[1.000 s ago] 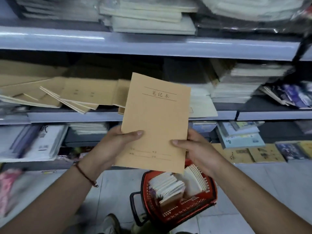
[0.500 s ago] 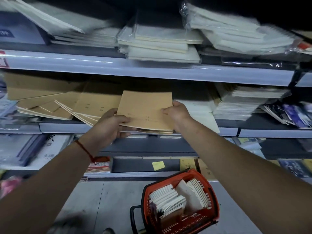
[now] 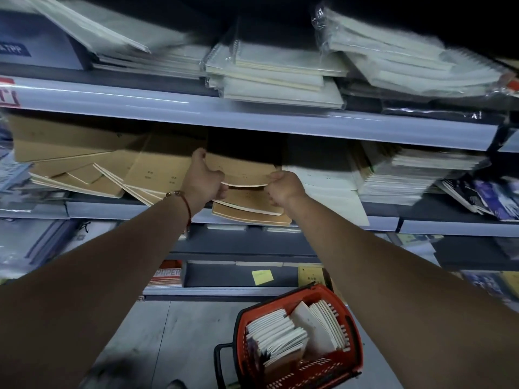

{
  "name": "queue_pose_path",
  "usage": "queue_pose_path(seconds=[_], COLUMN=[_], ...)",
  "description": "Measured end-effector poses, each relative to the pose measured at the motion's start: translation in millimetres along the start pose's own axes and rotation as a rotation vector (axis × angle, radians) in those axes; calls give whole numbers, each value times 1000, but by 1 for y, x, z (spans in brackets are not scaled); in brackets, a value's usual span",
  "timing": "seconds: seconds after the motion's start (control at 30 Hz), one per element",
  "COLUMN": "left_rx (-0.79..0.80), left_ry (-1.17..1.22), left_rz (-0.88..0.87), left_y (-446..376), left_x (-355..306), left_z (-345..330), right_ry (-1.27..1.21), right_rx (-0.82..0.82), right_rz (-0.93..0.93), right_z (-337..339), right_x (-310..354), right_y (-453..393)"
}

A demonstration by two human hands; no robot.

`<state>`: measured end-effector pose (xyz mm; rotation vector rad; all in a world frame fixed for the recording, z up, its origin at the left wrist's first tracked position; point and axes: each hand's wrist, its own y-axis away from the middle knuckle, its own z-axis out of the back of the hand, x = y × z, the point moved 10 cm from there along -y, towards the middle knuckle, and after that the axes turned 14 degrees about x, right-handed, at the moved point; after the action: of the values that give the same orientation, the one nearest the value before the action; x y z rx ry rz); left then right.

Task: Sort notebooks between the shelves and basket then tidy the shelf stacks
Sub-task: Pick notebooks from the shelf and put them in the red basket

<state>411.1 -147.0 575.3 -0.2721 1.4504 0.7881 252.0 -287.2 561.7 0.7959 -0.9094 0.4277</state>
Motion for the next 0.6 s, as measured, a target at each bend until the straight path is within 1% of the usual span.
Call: queue_pose_path(seconds=[0.07, 0.13, 0.2, 0.27, 0.33, 0.47, 0.53, 0.6], left_rx=[4, -7, -9, 35, 70, 102, 72, -19], left_ry=[-217, -537, -886, -1099, -1213, -1277, -1330, -1371], left_rz=[-46, -127, -180, -178, -164, -138, -135, -161], left_y=[-1, 1, 2, 1, 1, -1, 1, 10], left_x=[-3, -10, -10, 1, 13, 21, 18, 8], left_z=[4, 7, 6, 3, 0, -5, -9, -9], right_ry=[245, 446, 624, 749, 792, 814, 784, 737], right_rx=[23, 59, 97, 134, 152, 172, 180, 151], right_rz=[-13, -38, -76, -119, -142, -112, -82, -22], right_z=[-5, -12, -18, -21, -22, -23, -23, -20], right_x=[3, 2, -3, -11, -17, -21, -23, -21], right_y=[3, 4, 3, 1, 1, 1, 3, 9])
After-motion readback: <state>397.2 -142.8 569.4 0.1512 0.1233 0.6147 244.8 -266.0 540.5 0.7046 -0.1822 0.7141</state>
